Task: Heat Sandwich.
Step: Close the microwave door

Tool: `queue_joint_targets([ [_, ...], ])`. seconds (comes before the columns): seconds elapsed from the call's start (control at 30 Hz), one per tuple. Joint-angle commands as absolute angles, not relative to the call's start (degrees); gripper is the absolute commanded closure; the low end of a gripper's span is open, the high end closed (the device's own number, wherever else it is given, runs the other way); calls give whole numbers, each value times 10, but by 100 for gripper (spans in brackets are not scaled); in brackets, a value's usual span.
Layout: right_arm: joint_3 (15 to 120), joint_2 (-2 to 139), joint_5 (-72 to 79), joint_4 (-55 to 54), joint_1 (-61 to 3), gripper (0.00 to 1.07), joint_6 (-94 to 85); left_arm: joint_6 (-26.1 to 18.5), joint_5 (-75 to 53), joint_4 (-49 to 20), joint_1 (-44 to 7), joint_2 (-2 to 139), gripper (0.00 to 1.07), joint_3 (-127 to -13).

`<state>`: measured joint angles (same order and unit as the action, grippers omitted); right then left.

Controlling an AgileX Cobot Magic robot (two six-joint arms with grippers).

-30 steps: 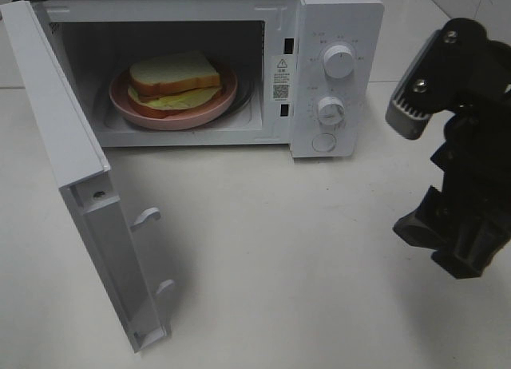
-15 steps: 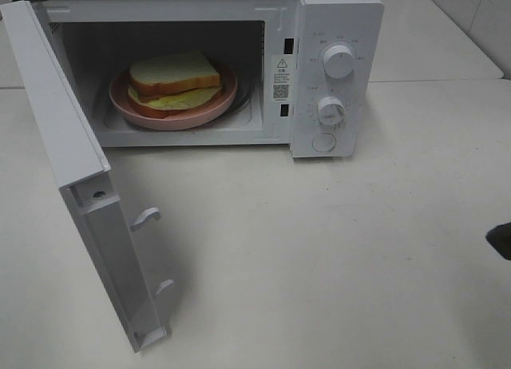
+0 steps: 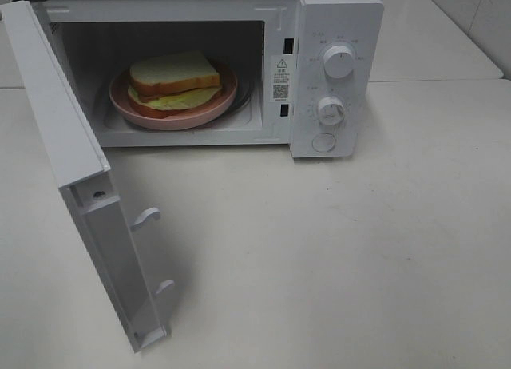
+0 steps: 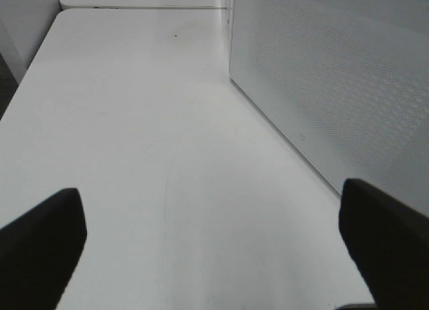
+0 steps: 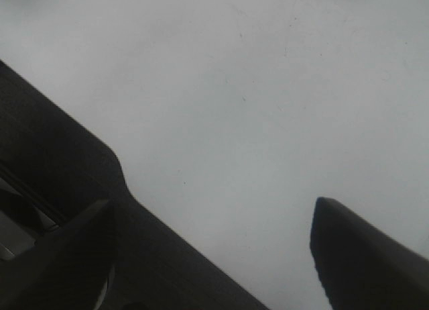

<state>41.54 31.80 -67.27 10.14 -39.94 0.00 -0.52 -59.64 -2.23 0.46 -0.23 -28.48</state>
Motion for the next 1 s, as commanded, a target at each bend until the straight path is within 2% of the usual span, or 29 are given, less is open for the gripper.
queue_joint_targets([
  [0.03, 413, 280, -699, 98, -399, 31, 21, -6, -593, -25, 5, -17, 10, -284],
  [0.5, 413, 167, -712, 96, -267, 31, 29, -6, -593, -25, 5, -17, 10, -284],
  [0.83, 314, 77, -681, 90, -176, 31, 48, -6, -593, -25, 5, -17, 10, -284],
  [1.0, 314, 38, -651, 74, -128, 31, 52, -6, -593, -25, 5, -17, 10, -284],
])
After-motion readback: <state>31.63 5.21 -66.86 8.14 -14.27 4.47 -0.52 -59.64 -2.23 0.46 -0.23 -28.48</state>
